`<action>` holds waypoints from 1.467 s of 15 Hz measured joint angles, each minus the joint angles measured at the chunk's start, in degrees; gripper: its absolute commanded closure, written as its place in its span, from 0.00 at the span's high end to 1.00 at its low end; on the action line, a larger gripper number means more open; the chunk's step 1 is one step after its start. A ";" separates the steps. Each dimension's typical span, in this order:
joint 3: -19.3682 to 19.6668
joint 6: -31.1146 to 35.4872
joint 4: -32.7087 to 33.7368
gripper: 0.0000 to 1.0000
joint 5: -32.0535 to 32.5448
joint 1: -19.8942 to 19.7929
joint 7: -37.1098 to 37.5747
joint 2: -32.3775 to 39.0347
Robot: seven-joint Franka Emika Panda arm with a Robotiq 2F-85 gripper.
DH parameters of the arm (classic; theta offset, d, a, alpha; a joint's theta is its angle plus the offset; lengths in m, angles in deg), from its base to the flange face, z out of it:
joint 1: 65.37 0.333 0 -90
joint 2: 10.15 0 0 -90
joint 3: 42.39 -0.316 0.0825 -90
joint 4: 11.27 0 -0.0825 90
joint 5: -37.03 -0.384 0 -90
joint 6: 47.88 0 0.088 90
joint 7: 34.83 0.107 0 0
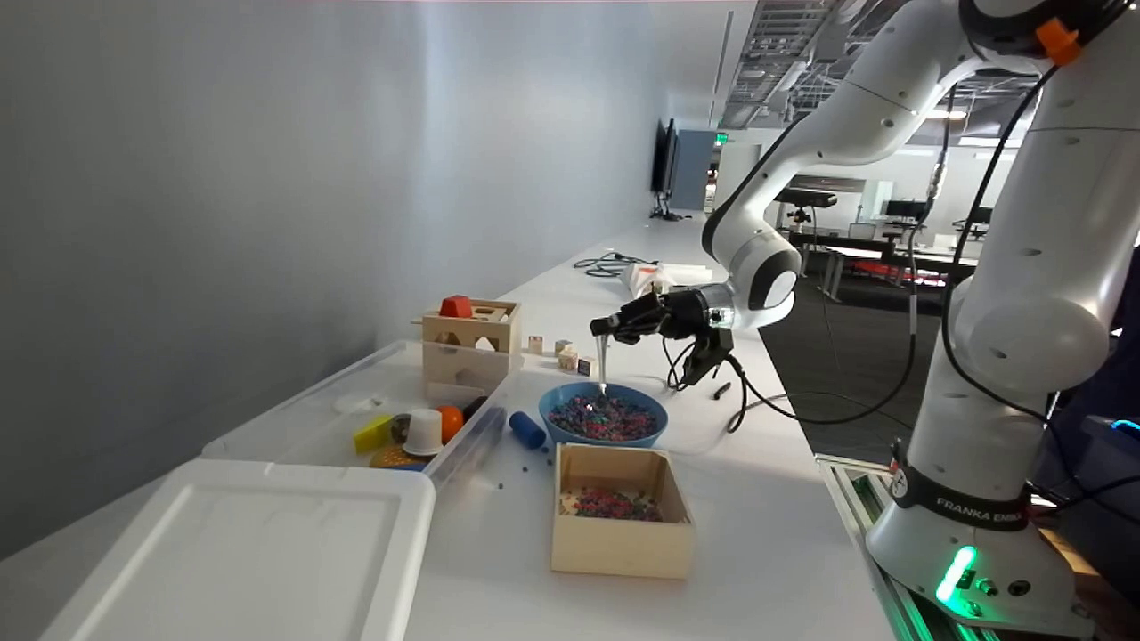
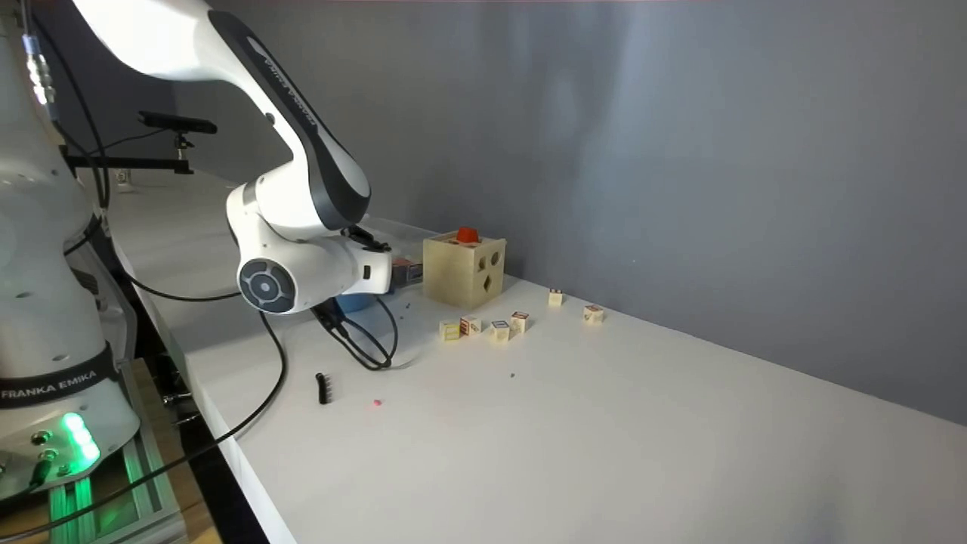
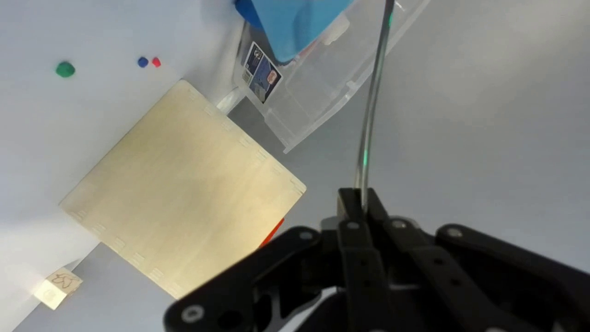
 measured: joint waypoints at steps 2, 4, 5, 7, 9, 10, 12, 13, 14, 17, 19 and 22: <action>0.50 -0.95 0.02 0.01 0.00 -0.26 0.00 0.00; 0.86 -2.03 0.05 0.01 0.00 -0.67 0.00 0.00; 1.04 -2.46 0.09 0.01 0.00 -0.79 0.00 0.00; 1.26 -3.31 0.27 0.01 0.00 -0.88 0.00 -0.05; 1.27 -3.89 0.53 0.01 0.00 -0.88 0.00 -0.16; 1.27 -4.11 0.68 0.01 0.00 -0.88 0.00 -0.20; 1.26 -4.40 1.05 0.01 0.00 -0.86 0.10 -0.23; 1.22 -4.59 1.28 0.01 0.00 -0.82 0.19 -0.24; 1.13 -4.86 1.47 0.01 0.00 -0.76 0.24 -0.25; 0.44 -5.76 2.01 0.01 0.00 -0.40 0.39 -0.41; -0.34 -5.88 2.37 0.01 0.00 0.06 0.53 -0.76; -1.94 -5.88 3.05 0.01 -0.02 1.18 1.07 -1.85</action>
